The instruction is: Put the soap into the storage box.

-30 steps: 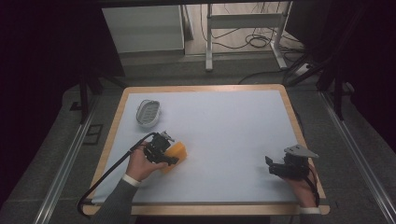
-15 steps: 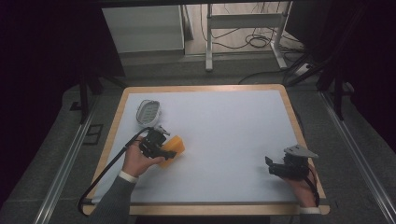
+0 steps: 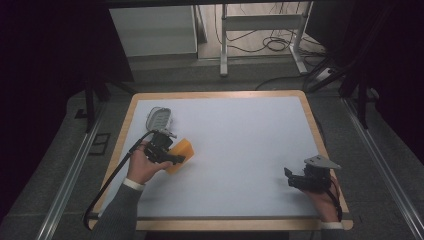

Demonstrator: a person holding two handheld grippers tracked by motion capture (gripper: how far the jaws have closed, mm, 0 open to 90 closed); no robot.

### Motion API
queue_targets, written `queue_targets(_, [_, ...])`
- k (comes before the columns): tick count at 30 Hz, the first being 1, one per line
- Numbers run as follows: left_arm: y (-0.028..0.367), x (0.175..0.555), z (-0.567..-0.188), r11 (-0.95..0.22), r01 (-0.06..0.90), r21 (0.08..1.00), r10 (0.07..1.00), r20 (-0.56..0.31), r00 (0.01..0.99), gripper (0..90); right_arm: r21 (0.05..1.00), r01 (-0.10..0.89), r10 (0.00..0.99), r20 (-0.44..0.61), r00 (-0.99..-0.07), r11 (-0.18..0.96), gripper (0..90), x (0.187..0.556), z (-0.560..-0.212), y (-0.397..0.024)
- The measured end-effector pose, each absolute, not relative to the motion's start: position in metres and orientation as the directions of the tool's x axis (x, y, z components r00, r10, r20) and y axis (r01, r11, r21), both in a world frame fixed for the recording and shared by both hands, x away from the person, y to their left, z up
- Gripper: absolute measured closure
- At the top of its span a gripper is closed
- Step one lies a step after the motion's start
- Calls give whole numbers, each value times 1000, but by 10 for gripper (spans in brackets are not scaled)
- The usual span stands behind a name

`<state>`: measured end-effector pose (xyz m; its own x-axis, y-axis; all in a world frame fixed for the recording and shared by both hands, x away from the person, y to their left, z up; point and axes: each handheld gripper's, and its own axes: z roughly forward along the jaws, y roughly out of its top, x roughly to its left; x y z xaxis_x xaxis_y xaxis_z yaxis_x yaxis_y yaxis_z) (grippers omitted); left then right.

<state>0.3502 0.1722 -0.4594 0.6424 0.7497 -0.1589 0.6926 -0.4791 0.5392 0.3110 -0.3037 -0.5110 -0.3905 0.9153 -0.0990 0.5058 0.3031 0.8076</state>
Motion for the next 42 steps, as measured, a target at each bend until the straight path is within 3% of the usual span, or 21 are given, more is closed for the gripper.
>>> queue_targets(42, [188,373,-448,-441,714,543,778,-166,606,606,811,502,916,-99,-388,300,92,310,-509,-305])
